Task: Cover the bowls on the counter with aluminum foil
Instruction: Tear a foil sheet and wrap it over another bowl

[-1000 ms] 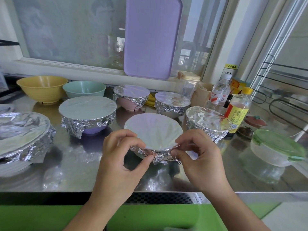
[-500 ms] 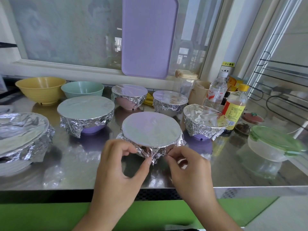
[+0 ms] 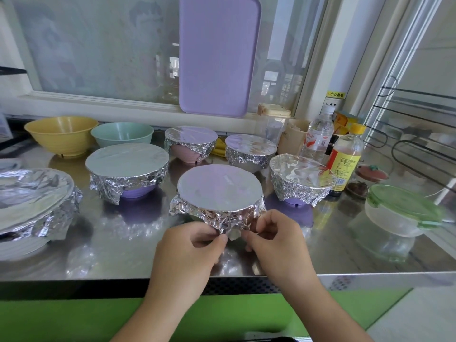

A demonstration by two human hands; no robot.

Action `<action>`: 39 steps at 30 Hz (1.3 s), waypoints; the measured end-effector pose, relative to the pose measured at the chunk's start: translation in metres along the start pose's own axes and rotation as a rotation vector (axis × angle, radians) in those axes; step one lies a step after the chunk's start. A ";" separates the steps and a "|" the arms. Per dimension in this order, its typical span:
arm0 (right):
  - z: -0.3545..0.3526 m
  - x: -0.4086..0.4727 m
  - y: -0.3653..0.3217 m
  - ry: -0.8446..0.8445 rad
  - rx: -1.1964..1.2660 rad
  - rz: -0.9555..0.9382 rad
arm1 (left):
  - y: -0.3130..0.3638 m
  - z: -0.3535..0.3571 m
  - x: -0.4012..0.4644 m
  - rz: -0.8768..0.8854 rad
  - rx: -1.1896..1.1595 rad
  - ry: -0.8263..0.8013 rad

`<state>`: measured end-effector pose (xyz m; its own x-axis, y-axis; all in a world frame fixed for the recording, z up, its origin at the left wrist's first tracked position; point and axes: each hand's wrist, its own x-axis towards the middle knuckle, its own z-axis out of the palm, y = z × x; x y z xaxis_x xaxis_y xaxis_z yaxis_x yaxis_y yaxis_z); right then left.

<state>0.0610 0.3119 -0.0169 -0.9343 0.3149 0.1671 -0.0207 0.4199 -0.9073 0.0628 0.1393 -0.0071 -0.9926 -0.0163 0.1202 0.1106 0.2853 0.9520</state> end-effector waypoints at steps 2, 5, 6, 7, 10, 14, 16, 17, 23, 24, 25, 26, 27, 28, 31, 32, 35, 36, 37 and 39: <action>-0.002 -0.001 -0.006 -0.051 0.034 0.043 | 0.001 -0.002 0.001 -0.053 -0.070 -0.002; -0.003 -0.003 -0.012 -0.108 0.094 0.103 | -0.001 -0.005 0.005 -0.172 -0.235 -0.058; -0.003 -0.004 -0.013 -0.124 0.102 0.114 | 0.000 -0.004 0.006 -0.208 -0.289 -0.086; -0.002 -0.004 -0.014 -0.140 0.090 0.116 | 0.001 -0.003 0.006 -0.244 -0.349 -0.107; -0.002 -0.005 -0.016 -0.155 0.037 0.106 | 0.001 0.002 0.008 -0.330 -0.494 -0.140; -0.003 -0.007 -0.018 -0.114 -0.068 0.045 | -0.002 0.005 0.011 -0.357 -0.546 -0.153; -0.003 -0.010 -0.015 -0.006 -0.272 -0.100 | -0.002 0.006 0.010 -0.344 -0.540 -0.148; -0.003 -0.012 -0.015 0.048 -0.339 -0.174 | -0.002 0.007 0.010 -0.339 -0.531 -0.145; 0.005 -0.019 -0.019 0.077 -0.353 -0.314 | 0.004 0.012 0.009 -0.300 -0.440 -0.169; 0.006 -0.020 -0.019 0.080 -0.347 -0.298 | 0.005 0.013 0.009 -0.293 -0.429 -0.173; 0.007 -0.020 -0.020 0.083 -0.343 -0.288 | 0.006 0.012 0.009 -0.286 -0.417 -0.179; 0.007 -0.021 -0.020 0.083 -0.345 -0.286 | 0.008 0.012 0.008 -0.278 -0.410 -0.191; 0.008 -0.021 -0.021 0.080 -0.353 -0.288 | 0.010 0.011 0.007 -0.271 -0.407 -0.204; 0.009 -0.022 -0.022 0.076 -0.361 -0.289 | 0.012 0.011 0.007 -0.266 -0.407 -0.216; 0.010 -0.024 -0.025 0.052 -0.372 -0.276 | 0.014 0.009 0.007 -0.280 -0.409 -0.247; 0.011 -0.024 -0.026 0.041 -0.383 -0.274 | 0.014 0.008 0.008 -0.290 -0.405 -0.254; 0.013 -0.022 -0.025 0.017 -0.421 -0.279 | 0.010 0.007 0.011 -0.299 -0.349 -0.267; 0.014 -0.021 -0.024 0.008 -0.432 -0.274 | 0.009 0.007 0.012 -0.292 -0.320 -0.262; 0.015 -0.020 -0.023 0.002 -0.447 -0.269 | 0.008 0.006 0.012 -0.285 -0.299 -0.255; 0.016 -0.018 -0.021 0.007 -0.470 -0.266 | 0.007 0.006 0.012 -0.274 -0.275 -0.231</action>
<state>0.0724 0.2836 -0.0072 -0.9161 0.1511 0.3715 -0.0931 0.8210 -0.5633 0.0512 0.1467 -0.0002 -0.9688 0.1671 -0.1829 -0.1797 0.0343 0.9831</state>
